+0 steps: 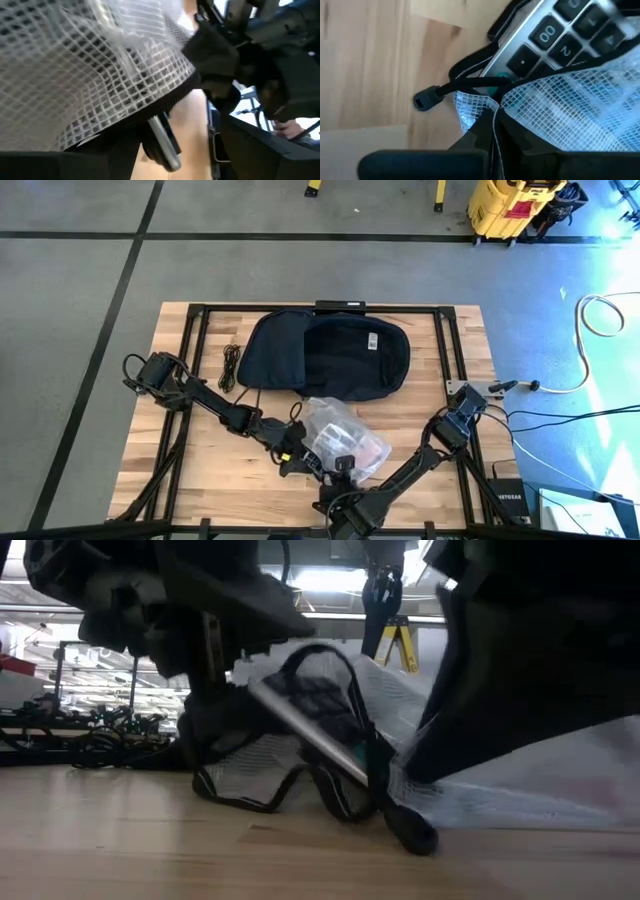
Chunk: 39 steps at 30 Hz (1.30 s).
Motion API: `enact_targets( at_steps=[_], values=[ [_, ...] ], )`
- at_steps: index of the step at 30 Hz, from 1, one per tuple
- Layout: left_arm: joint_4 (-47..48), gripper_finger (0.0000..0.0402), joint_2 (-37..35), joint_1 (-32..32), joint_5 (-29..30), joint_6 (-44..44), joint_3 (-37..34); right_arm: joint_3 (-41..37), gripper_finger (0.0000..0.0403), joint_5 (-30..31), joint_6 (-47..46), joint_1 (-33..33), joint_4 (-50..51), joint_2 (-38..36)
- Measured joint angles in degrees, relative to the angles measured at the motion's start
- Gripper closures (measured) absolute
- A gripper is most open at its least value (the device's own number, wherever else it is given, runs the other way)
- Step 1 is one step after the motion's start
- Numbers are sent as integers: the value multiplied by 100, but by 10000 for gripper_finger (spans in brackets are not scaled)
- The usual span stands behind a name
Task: Unpack backpack
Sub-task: Remove the gray calculator from the transparent zip bag
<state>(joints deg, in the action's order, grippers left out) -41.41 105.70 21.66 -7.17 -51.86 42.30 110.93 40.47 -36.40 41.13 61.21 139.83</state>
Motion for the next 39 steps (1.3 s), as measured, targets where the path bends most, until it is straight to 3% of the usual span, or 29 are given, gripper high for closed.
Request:
enact_targets(
  at_steps=[6,10,18,22,29,39],
  values=[
    [67,153,-3,64,31,152,141,-4,403,35,2,4,29,4],
    [687,153,-8,63,477,128,201,-12,403,-12,7,-5,-13,28],
    [836,165,-8,47,860,136,199,-17,403,-61,20,-7,-8,37],
    [883,214,-8,79,1152,297,192,-17,403,-75,20,-5,-8,37],
    [848,374,-17,158,1369,698,187,-16,403,-86,15,4,-11,32],
    [889,374,-18,239,1329,689,188,286,403,160,-140,107,428,0]
  ],
)
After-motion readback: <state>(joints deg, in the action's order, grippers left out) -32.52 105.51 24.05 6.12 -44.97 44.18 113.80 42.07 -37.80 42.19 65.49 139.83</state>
